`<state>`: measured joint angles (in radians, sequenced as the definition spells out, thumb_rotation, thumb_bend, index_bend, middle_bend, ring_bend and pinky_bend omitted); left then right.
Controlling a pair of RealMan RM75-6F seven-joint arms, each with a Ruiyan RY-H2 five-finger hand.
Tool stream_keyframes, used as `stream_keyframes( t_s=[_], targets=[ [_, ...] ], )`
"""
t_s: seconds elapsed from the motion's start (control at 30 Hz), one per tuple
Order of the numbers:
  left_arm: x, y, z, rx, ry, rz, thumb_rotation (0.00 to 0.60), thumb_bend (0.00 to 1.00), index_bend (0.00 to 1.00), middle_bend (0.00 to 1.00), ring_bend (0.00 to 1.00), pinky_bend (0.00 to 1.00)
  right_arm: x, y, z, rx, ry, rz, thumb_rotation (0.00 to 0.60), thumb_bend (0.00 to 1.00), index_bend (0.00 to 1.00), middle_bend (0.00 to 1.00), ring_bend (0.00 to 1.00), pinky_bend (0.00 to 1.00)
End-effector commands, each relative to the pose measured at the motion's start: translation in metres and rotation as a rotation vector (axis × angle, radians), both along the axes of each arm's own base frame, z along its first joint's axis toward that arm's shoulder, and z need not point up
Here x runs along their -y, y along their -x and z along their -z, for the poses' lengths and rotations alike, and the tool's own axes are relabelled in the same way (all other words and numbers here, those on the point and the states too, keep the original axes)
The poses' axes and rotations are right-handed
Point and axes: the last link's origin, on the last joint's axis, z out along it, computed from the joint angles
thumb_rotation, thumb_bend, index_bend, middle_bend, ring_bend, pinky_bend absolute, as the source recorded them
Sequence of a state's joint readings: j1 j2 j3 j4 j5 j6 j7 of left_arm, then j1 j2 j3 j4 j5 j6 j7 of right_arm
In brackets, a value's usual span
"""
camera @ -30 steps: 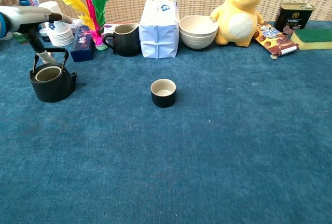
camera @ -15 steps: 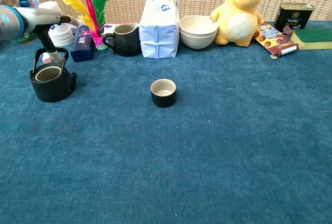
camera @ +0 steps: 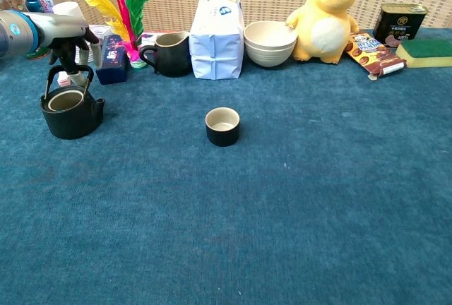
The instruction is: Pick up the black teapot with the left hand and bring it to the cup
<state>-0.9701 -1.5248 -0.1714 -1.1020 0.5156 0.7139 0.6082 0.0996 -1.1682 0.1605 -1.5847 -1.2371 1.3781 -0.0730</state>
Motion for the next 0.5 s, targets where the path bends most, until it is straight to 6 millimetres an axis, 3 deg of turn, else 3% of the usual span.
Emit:
stream_keyframes(
  t_s=[0.03, 0.23, 0.5],
  targets=[
    [0.002, 0.001, 0.0, -0.009, 0.003, 0.005, 0.6, 0.25, 0.52, 0.65, 0.6, 0.7, 0.0, 0.0, 0.0, 0.0, 0.0, -0.002, 0.6, 0.0, 0.0, 0.0, 0.0, 0.0],
    [0.009, 0.001, 0.002, 0.003, 0.032, 0.006, 0.6, 0.39, 0.63, 0.79, 0.71, 0.87, -0.001, -0.002, -0.001, 0.002, 0.002, -0.009, 0.6, 0.0, 0.0, 0.0, 0.0, 0.0],
    [0.019, -0.007, -0.007, 0.042, 0.044, 0.041, 0.6, 0.5, 0.71, 0.89, 0.78, 0.97, -0.003, -0.004, 0.0, 0.006, 0.0, -0.02, 0.6, 0.0, 0.0, 0.0, 0.0, 0.0]
  ],
)
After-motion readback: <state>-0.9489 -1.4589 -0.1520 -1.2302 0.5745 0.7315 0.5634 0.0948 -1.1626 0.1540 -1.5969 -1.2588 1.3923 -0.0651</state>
